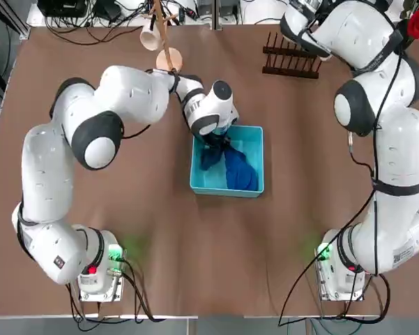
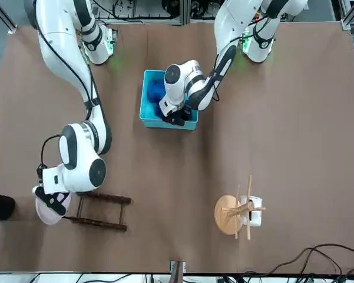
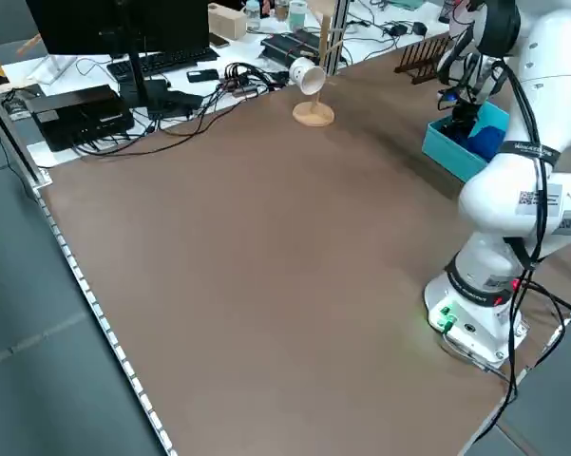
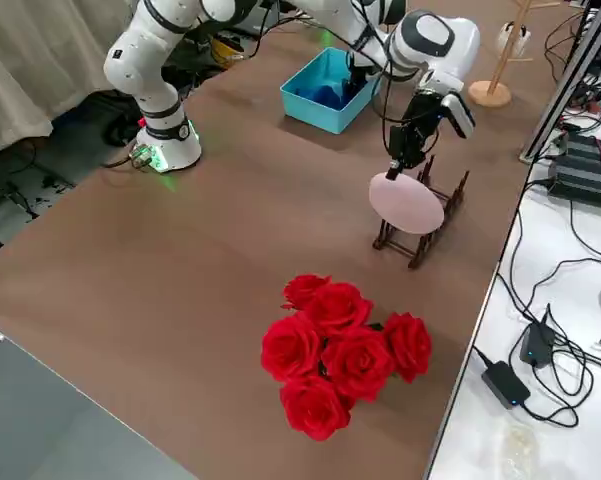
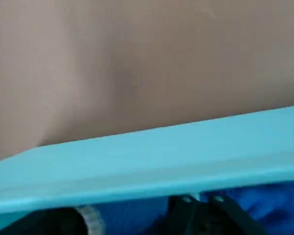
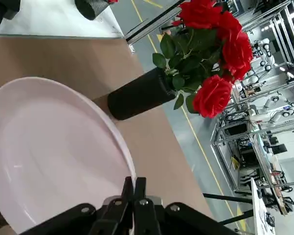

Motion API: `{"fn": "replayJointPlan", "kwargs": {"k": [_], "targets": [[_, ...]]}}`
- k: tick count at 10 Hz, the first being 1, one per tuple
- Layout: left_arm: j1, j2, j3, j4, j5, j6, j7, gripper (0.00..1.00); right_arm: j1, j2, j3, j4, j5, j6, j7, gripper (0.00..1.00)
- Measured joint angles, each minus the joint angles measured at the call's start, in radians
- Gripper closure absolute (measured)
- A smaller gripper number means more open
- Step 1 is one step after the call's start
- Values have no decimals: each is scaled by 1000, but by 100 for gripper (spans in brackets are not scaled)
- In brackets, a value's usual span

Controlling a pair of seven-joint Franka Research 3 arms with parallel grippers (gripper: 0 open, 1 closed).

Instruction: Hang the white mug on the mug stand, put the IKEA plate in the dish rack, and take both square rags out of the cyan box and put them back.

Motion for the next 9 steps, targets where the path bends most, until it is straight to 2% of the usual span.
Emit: {"fn": "replayJointPlan", "kwargs": {"k": [2,4,7,9], "targets": [[2,-10,0,5,0,-14,0,81,3,0,0,29,0,0,0,98],[4,-72,-3,17,-29,-105,23,83,3,0,0,47,0,-3,0,98],[15,-269,1,49,-146,-318,148,83,3,7,2,49,0,-5,0,98],[27,-383,33,76,-181,-436,223,83,3,25,3,49,0,-5,6,98]]}}
